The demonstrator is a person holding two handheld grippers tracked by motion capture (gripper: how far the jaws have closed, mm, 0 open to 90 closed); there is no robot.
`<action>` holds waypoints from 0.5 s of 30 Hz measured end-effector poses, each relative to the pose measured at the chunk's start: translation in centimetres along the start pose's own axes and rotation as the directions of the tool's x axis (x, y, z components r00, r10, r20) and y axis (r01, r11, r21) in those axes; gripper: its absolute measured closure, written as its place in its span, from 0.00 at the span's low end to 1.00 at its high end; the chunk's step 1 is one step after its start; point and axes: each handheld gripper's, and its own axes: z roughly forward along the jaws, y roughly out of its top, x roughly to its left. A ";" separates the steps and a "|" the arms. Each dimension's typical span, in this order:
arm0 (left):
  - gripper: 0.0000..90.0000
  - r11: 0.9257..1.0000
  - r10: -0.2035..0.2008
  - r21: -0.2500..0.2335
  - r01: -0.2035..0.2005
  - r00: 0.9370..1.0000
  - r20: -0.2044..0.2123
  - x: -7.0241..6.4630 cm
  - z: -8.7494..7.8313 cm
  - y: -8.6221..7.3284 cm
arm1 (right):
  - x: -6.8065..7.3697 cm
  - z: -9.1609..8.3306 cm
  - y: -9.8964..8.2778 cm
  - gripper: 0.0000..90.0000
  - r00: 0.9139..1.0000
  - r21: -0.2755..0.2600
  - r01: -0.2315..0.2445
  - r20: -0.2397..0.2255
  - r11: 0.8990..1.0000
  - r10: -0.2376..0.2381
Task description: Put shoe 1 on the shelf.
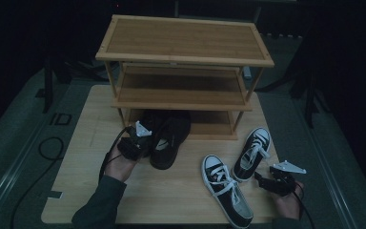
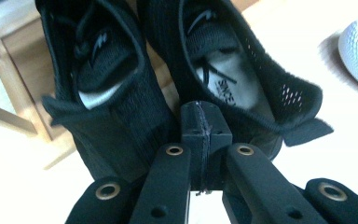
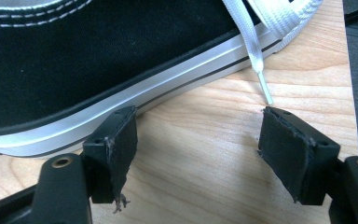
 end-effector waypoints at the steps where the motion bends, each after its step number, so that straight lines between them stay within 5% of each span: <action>1: 1.00 1.000 -0.002 0.000 0.002 1.000 0.003 0.0 0.2 -0.5 | 0.0 0.0 0.0 0.31 1.000 0.000 0.000 0.000 1.000 0.000; 15: 1.00 0.999 -0.014 0.044 0.012 0.999 0.051 -0.6 1.8 -2.9 | 0.0 0.0 0.0 0.31 1.000 0.000 0.000 0.001 1.000 0.000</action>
